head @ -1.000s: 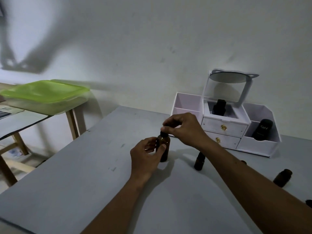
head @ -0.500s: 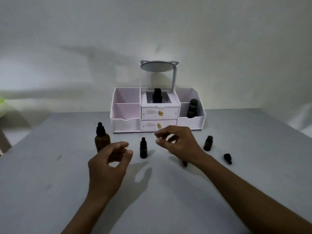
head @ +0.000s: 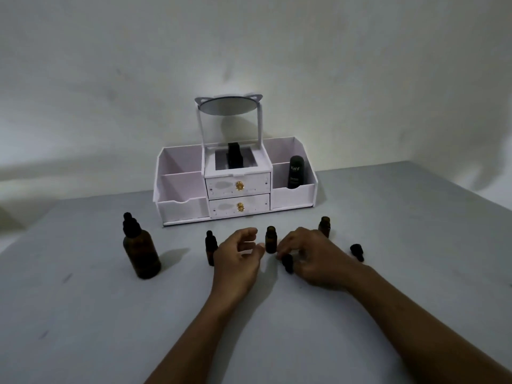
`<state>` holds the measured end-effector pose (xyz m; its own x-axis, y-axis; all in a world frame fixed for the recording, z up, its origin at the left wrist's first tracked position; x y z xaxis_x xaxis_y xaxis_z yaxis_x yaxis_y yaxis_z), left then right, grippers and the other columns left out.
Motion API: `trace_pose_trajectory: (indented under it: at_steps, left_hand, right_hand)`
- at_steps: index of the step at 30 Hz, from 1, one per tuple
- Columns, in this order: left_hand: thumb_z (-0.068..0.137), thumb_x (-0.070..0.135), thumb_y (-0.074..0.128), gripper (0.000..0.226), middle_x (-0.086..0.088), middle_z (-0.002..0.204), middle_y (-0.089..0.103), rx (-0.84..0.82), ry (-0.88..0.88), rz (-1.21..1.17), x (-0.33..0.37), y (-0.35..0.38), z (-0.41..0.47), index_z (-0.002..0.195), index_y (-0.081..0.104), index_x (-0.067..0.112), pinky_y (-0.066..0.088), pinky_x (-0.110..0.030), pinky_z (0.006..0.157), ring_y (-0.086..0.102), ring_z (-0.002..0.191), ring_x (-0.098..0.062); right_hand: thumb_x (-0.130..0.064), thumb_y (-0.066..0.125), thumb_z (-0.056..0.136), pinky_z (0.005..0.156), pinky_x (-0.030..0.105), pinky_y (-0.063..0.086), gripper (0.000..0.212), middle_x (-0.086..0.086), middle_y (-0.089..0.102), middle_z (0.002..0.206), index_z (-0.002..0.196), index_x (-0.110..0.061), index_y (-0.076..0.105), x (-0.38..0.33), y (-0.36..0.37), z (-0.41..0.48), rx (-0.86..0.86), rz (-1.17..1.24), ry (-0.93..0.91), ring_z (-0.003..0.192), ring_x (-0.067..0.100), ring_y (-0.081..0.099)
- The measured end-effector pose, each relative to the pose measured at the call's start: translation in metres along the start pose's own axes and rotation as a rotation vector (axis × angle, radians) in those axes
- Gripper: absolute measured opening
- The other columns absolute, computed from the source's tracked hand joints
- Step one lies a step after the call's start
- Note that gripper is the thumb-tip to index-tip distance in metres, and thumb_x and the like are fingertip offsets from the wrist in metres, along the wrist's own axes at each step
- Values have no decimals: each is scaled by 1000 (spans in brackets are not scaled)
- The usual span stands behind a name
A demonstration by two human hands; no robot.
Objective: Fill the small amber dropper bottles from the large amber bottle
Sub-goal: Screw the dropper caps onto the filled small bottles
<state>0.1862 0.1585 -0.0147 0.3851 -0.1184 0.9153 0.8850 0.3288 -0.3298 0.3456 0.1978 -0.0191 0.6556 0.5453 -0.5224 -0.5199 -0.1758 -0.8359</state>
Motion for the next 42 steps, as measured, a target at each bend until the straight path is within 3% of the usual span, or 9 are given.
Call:
trace_pose_trajectory:
  at_steps: [7,13,18,22,27,32,37,42]
  left_hand:
    - [86,7,67,36,5,109,67,10,-20,-44,-7,12,17,120,64,20,45,1,66,61,88,4]
    - [86,3,65,38,6,106,68,-3,-21,-63,-13,16,21,119,64,22,47,-1,66,63,89,2]
    - [87,1,64,37,6,102,67,-6,-24,-101,-16,12,23,118,65,20,46,-1,64,63,89,2]
    - [87,1,63,36,4,104,69,-14,-21,-111,-17,13,24,117,65,20,47,-3,66,64,90,1]
    - [87,1,64,36,3,105,69,-18,-18,-109,-16,13,24,118,66,18,47,-2,66,63,91,1]
    - [87,2,64,35,2,105,70,-20,-18,-108,-16,13,24,118,67,17,47,-2,65,63,91,1]
    - [86,4,65,33,4,104,69,-21,-24,-114,-16,14,23,116,67,19,46,-2,64,63,89,3]
    - [86,6,67,32,5,102,70,-19,-25,-105,-17,14,24,115,68,19,46,-2,66,62,87,5]
  right_hand:
    - [-13,73,77,81,23,53,24,-14,71,94,79,-36,71,6,-19,-4,59,122,-14,94,3,63]
    - [-24,77,76,79,12,46,28,-21,68,101,101,-37,73,4,-15,-5,42,97,-8,95,-2,60]
    - [-43,79,77,84,25,51,38,-18,66,106,113,-33,71,2,-12,0,76,48,36,96,2,59]
    - [-47,82,74,81,25,52,43,-10,70,101,111,-25,74,0,-14,1,128,25,82,91,5,62]
    - [-38,82,77,69,11,42,32,-9,71,93,102,-20,76,0,-12,1,135,50,102,84,2,62]
    - [-31,82,76,72,14,50,27,-10,72,89,100,-21,76,3,-9,0,111,103,108,82,1,66]
    - [-21,81,74,62,15,52,17,-7,71,76,90,-22,74,2,-9,-4,78,139,106,69,4,66]
    - [-14,83,69,60,13,50,17,-6,70,68,77,-23,71,5,-34,-7,195,172,65,60,1,63]
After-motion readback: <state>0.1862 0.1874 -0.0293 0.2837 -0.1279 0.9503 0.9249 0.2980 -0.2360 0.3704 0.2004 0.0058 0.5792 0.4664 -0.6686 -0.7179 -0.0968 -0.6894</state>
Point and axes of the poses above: each hand's wrist, its own z-axis towards the middle knuckle, its own y-axis out of the palm, x = y × z, the point moved 10 cm from there along z, towards the middle knuckle
